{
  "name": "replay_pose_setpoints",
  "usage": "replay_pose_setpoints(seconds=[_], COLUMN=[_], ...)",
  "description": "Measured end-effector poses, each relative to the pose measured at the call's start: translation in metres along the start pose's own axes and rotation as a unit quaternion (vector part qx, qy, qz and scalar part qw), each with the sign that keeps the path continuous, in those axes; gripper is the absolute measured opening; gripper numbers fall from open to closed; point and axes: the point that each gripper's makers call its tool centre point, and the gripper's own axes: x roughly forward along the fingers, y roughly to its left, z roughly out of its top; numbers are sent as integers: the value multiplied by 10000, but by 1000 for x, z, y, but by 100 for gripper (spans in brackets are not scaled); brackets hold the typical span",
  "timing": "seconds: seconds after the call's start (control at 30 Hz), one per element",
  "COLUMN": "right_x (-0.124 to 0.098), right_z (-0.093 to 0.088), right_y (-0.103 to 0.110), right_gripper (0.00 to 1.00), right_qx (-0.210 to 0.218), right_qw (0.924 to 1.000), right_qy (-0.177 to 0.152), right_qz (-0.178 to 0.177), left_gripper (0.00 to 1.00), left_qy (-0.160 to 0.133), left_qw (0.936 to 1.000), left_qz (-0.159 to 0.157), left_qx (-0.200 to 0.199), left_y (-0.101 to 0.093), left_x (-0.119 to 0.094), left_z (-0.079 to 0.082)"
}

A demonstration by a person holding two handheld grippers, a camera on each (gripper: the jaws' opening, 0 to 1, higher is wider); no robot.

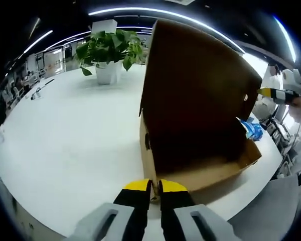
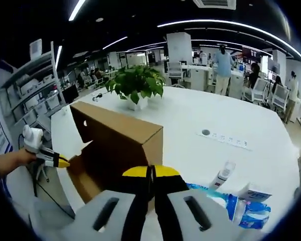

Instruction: Operate the shoe box by opening the lid, removing the specified soft item, and placing it in the target area until the item is outside and the box remains undamaged.

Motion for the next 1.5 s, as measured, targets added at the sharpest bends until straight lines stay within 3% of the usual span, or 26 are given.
replay_pose_setpoints(seconds=[0.17, 0.47, 0.67, 0.93, 1.13, 1.33, 1.5], right_x=[-6, -13, -18, -20, -21, -21, -21], right_z=[-7, -20, -27, -35, -44, -56, -65], right_y=[7, 16, 22, 26, 30, 35, 40], right_gripper=[1, 1, 2, 3, 4, 5, 8], right_qx=[45, -72, -196, -246, -279, -302, -359], right_qw=[10000, 9999, 9997, 9996, 9996, 9995, 9992], right_qy=[-40, -103, -102, -116, -91, -51, 8], right_qz=[9, -35, -36, -12, 35, 81, 152], left_gripper=[16, 19, 22, 24, 24, 24, 24], left_qy=[-10, -187, -595, -1007, -1213, -1314, -1229], left_qw=[9999, 9990, 9976, 9925, 9888, 9858, 9849], left_qz=[0, 47, 60, 129, 116, -4, -53], left_qx=[163, 395, 361, 680, 866, 1043, 1220], left_y=[0, 1, -2, -4, -2, -16, -21], left_x=[-2, -12, -27, -42, -42, -47, -48], left_z=[1, 13, 40, 78, 97, 102, 93])
